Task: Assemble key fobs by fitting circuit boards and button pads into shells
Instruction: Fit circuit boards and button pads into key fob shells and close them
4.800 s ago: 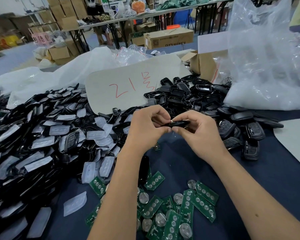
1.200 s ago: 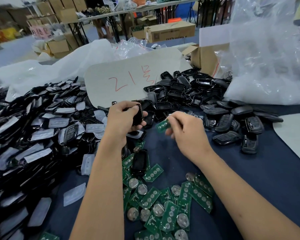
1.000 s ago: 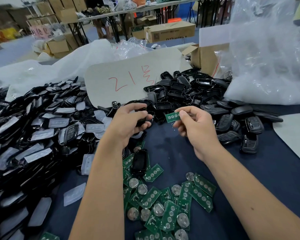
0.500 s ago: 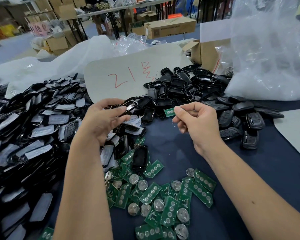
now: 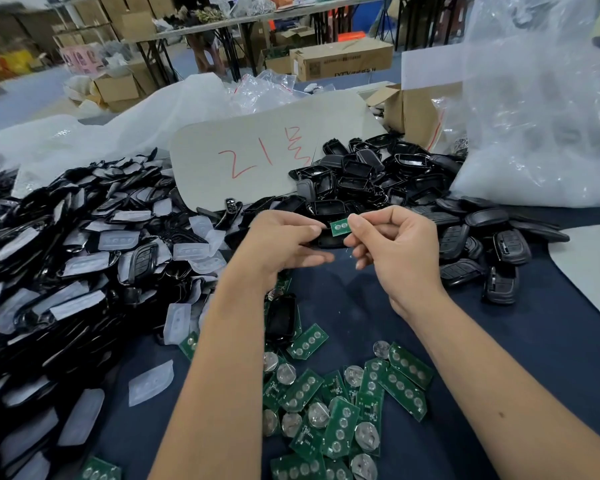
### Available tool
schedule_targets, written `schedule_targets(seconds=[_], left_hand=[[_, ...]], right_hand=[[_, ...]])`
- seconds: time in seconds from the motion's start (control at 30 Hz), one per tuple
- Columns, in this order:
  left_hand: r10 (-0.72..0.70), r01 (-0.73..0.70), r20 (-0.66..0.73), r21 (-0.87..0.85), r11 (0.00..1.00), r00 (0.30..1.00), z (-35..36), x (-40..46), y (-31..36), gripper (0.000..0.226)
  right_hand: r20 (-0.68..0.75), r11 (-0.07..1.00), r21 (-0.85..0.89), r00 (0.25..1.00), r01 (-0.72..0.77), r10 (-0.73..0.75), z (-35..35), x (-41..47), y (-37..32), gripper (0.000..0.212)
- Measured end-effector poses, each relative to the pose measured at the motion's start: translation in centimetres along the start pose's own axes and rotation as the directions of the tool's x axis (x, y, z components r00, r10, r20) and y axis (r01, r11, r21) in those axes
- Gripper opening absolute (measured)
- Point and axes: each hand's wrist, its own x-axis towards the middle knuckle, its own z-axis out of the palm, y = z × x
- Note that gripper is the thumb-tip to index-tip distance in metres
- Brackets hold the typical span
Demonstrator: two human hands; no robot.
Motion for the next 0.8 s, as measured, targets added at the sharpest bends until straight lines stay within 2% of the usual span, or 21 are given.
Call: schedule_targets(seconds=[0.17,0.4,0.53,0.63,0.8], left_hand=[[0.018,-0.019,-0.026,-0.056,0.998,0.999,1.43,0.25,-0.21,0.015],[0.010,-0.009,0.007,-0.071,0.997,1.000,1.23,0.40,-0.33,0.017],[0.039,-0.039,0.005,-0.046,0.998,0.999,1.12,0.45,-0.50,0.007],[0.094,-0.094,0.016,0.007,0.996,0.995,1.06,0.55,-0.83,0.019],[0.142,-0.143,0.012,0.047,0.989,0.990,0.78,0.52,-0.86,0.020]], right_hand=[[-0.015,0.981,-0.194,1.000,0.012,-0.015,-0.31,0.02,0.41,0.018],[-0.030,0.959,-0.281,0.999,0.029,-0.039,-0.11,-0.15,0.15,0.014],[-0.071,0.898,-0.434,0.992,0.065,-0.106,0.05,-0.32,-0.09,0.016],[-0.094,0.863,-0.499,0.986,0.074,-0.139,0.11,-0.40,-0.23,0.020],[-0.114,0.828,-0.558,0.985,0.048,-0.133,0.02,-0.54,-0.45,0.033]])
